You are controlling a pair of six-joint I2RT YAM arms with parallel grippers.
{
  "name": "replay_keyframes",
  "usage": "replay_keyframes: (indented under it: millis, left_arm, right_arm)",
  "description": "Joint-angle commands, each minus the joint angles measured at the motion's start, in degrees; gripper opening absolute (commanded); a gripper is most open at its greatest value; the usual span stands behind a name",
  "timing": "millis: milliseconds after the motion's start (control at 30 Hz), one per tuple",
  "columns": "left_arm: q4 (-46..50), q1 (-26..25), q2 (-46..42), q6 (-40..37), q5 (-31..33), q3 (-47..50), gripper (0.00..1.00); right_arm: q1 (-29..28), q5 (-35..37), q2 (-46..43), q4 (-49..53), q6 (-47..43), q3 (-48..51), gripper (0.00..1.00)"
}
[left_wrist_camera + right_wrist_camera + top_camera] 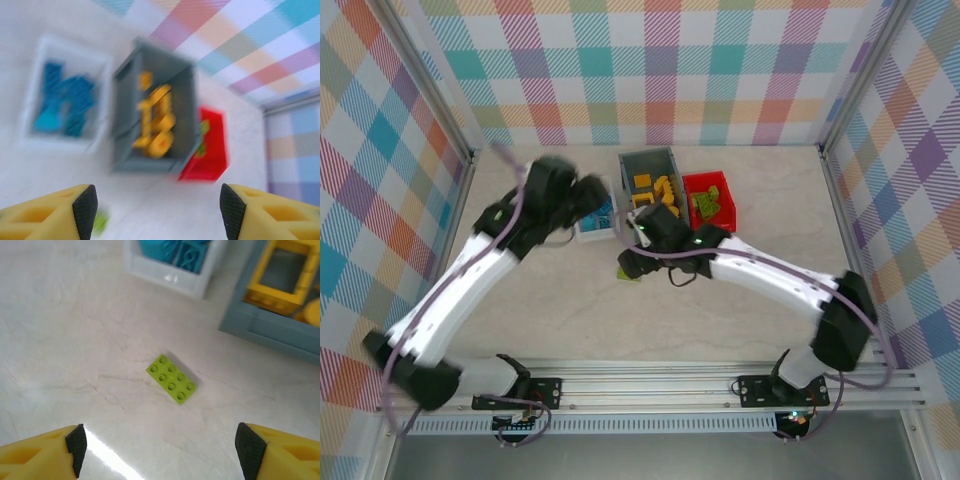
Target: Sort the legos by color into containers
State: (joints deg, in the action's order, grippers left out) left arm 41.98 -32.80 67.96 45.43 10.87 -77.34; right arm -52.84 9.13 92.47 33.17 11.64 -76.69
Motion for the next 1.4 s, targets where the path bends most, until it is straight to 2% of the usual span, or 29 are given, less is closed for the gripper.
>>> replay_keyframes:
  millis: [0,133,333,467,900,1100,1367]
  left_arm:
    - [-2.0,0.2,-11.4,1.1,-3.4,11.5,0.69]
    - [2.1,0.2,-26.2,2.6,-7.1,21.9,0.71]
    - [15.1,0.2,-45.3,8.4,-4.8,29.1,0.72]
    - [18.8,0.2,-52.4,11.3,-4.1,31.5,0.72]
    - [16.7,0.2,-50.9,10.8,-5.2,31.8,0.72]
    - [16.4,0.2,-51.1,10.8,-5.2,31.9,0.72]
    - [14.9,0.2,-49.7,10.1,-6.6,31.8,0.72]
  right_arm:
    - [0.8,-6.0,7.2,7.6,-12.2,-3.6,0.83]
    - [1.5,-5.9,15.7,10.6,-16.6,-9.7,0.83]
    - [3.2,-6.1,25.7,13.2,-19.0,-17.8,0.82]
    - [3.8,-5.8,30.7,15.6,-19.6,-21.9,0.80]
    - [4.1,-7.6,34.8,16.1,-18.3,-24.2,0.67]
    - [3.8,-7.3,34.7,15.0,-17.7,-23.3,0.50]
    - [3.6,-7.2,30.8,10.6,-14.9,-18.6,0.36]
